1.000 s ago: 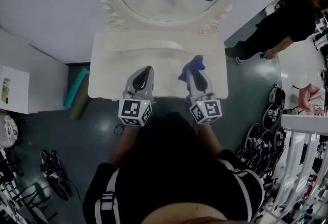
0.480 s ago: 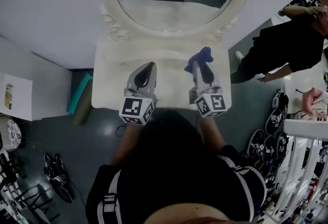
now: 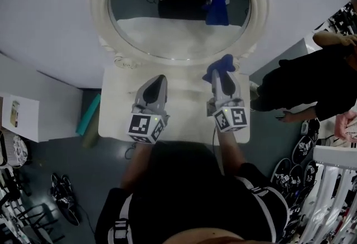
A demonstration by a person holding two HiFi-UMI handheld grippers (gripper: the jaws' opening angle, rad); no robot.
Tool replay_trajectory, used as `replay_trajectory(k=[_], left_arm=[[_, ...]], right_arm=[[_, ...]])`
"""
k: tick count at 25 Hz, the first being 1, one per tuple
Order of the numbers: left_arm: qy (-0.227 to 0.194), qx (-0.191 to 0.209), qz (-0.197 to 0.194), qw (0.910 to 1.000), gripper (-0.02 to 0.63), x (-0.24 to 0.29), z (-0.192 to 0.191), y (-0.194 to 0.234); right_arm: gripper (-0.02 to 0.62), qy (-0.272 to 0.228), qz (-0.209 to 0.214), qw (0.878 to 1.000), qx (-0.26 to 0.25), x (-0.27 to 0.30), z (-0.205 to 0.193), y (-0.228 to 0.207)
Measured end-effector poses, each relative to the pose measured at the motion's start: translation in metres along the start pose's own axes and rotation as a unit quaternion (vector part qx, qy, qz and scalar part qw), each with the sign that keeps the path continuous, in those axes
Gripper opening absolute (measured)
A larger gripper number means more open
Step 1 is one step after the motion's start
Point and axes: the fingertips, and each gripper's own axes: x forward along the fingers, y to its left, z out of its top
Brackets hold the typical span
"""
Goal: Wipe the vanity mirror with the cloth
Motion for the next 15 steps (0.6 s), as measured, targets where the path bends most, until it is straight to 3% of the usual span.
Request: replay_trajectory(k=[15], left_arm=[[-0.004, 0.027, -0.037, 0.9989, 0.006, 0.063, 0.029, 0.024]], right_arm=[[0.069, -0.056, -0.056, 0.997, 0.024, 0.062, 0.033, -0.051]])
